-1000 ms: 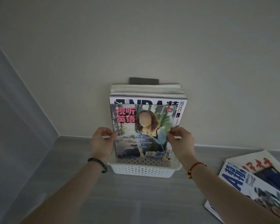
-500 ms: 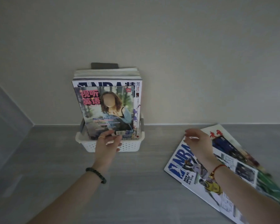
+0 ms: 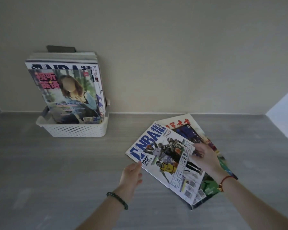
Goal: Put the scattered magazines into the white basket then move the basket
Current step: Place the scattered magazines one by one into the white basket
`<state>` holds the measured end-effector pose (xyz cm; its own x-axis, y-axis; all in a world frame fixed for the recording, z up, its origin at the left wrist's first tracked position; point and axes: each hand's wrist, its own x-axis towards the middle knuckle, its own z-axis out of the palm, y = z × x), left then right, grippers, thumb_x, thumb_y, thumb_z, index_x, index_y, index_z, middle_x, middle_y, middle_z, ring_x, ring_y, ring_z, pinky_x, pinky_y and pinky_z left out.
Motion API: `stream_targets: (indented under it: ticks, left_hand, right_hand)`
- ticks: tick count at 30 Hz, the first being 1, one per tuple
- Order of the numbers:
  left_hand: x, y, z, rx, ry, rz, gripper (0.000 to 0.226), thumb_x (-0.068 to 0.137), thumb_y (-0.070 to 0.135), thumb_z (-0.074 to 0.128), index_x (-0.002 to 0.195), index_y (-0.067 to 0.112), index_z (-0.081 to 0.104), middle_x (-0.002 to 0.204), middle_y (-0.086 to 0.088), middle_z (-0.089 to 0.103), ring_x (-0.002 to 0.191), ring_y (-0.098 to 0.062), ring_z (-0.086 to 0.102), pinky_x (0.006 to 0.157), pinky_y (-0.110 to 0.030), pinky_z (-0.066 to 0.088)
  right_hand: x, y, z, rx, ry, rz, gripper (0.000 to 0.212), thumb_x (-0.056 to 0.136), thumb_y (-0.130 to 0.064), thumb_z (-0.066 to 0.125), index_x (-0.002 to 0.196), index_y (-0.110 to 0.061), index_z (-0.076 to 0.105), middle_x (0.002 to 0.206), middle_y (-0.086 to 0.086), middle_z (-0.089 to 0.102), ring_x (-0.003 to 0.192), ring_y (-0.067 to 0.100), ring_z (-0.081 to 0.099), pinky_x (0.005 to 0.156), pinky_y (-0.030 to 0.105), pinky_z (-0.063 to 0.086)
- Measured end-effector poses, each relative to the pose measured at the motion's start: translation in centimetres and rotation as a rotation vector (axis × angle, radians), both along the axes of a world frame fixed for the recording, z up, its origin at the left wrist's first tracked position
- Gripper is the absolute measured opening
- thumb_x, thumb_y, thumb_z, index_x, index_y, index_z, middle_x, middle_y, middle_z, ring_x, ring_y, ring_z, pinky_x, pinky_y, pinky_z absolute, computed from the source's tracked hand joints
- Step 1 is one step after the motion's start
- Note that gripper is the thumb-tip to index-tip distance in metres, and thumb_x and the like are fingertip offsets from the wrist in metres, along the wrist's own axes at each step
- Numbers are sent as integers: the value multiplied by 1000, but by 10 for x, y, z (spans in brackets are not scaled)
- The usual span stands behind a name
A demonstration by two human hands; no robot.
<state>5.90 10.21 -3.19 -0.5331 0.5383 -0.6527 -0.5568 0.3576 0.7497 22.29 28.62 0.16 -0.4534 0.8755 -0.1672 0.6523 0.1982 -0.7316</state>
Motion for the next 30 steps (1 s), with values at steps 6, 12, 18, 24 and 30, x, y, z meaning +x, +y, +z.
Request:
stream_targets:
  ticks: [6,12,18,24,30]
  left_hand:
    - [41,17,-7,68,-206,185,42,89,26,53,124,2,49,119,-13,62,110,-25,57,96,-37,41]
    - [51,32,-3,242,-304,238,25,90,9,49,113,1,50,108,-20,66,95,-33,65,71,-44,54]
    - [62,55,8,213,-10,179,34,87,-7,44,101,24,41,103,-3,60,94,-25,61,63,-42,55]
    - [29,36,32,413,133,72,44,85,-17,39,113,17,43,111,-10,61,100,-33,60,71,-43,56]
    - [-21,2,61,456,294,-124,44,87,-13,40,114,21,47,111,-3,66,99,-23,65,86,-43,54]
  right_hand:
    - [32,0,-29,-11,-242,212,56,81,-18,63,132,-16,40,138,5,44,107,21,57,86,28,50]
    - [41,-4,-49,142,-406,340,54,90,-35,46,140,-31,25,154,3,12,141,27,13,111,44,23]
    - [43,-2,-50,177,-441,424,60,90,-43,43,142,-27,19,154,3,13,141,23,14,115,43,16]
    - [21,19,-12,-21,-49,264,76,85,-45,49,144,-21,7,153,2,14,139,22,20,112,42,21]
    - [-26,22,35,-247,252,254,42,89,-39,46,129,-30,39,130,-1,54,113,18,54,98,49,43]
